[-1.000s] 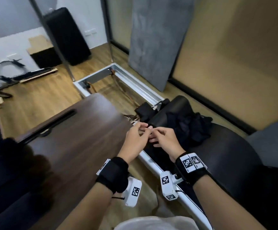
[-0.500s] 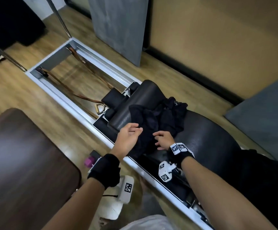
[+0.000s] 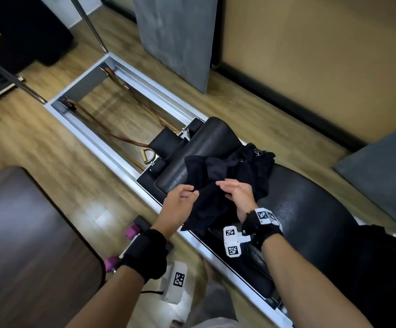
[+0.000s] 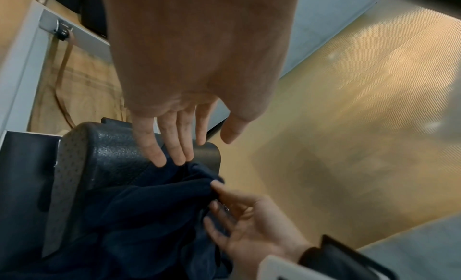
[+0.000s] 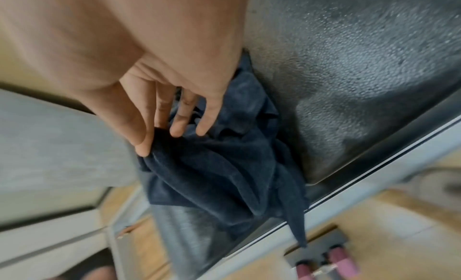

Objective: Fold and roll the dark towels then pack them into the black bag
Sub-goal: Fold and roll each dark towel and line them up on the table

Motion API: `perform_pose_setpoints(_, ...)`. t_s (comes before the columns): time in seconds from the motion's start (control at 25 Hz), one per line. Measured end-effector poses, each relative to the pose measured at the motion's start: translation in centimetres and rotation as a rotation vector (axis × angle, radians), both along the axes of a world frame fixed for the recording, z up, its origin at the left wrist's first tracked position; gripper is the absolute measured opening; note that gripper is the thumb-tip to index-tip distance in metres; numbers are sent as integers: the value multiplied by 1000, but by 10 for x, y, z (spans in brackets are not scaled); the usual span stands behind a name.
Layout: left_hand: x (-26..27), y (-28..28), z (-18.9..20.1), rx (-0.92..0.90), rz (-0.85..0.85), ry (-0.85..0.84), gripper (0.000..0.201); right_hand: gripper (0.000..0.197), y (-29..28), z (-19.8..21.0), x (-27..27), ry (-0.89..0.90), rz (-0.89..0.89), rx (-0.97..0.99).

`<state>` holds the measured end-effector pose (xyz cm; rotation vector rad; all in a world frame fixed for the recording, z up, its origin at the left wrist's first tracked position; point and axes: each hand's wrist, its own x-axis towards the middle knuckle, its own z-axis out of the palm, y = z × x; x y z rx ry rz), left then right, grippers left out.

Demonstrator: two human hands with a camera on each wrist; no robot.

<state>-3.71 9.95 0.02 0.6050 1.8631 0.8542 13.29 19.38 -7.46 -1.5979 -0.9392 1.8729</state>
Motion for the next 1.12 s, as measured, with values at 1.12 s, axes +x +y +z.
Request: perform_pose_setpoints(1.12, -38, -302, 266, 800, 324, 160, 31, 84, -291, 318, -64, 651, 814, 774)
